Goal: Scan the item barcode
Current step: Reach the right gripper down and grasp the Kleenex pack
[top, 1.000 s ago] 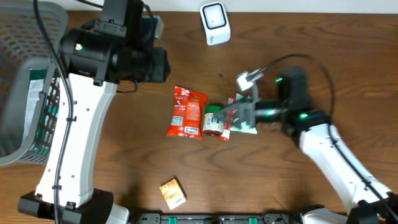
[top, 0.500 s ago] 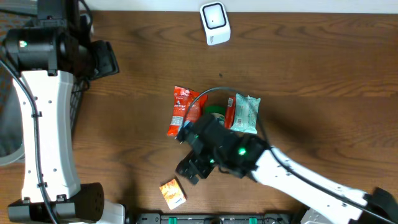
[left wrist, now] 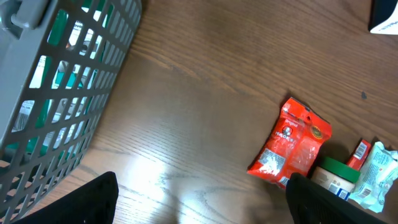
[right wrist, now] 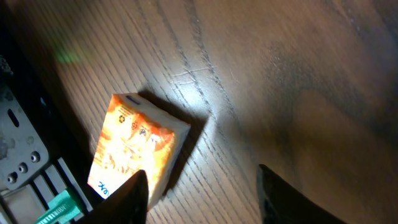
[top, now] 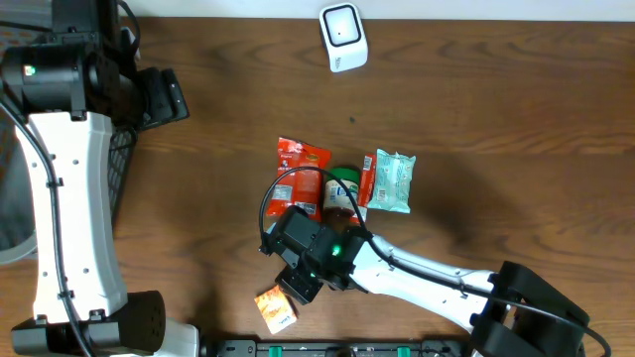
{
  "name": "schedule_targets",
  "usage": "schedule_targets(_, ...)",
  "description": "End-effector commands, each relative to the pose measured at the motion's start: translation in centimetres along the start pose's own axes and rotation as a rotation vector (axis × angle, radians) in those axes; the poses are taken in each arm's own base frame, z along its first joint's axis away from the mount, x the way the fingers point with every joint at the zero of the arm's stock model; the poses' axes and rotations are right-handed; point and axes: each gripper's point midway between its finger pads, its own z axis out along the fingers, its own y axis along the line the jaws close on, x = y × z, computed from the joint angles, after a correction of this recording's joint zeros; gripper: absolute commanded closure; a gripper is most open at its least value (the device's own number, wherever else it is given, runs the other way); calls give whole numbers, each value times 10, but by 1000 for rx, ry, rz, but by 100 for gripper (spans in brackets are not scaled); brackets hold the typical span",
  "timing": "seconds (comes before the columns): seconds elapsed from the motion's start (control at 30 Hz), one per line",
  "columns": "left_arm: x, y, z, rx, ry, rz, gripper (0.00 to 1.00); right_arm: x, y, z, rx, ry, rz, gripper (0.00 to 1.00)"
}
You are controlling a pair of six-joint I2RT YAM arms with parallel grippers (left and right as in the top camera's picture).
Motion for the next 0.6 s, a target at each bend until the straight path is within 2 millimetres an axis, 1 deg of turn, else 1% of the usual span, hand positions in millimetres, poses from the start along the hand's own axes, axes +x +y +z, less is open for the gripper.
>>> schedule_targets(0.0,0,5,1,-24,2,-9,14,-5,0,-1,10,-13,30,54)
schedule_targets(0.1,0,5,1,-24,2,-9,14,-10,1,-1,7,-34,94,63)
schedule_targets(0.17,0,5,1,-24,2,-9,14,-15,4,-4,4,-42,99,66)
schedule_targets(0.23,0,5,1,-24,2,-9,13,-21,8,-13,27,-36,107,66)
schedule_targets(0.33,0,5,1,-25,2,-9,13,-29,9,-30,143,-28,77,64)
schedule_targets(0.4,0,5,1,-25,3,-9,13,-30,11,-38,228,-25,28,61)
schedule_targets(0.5,0,5,1,-24,3,-9,13,-23,22,-35,265,-9,-53,60)
schedule_targets(0.57,0,5,1,-24,3,-9,13,-13,29,-19,276,35,-97,60)
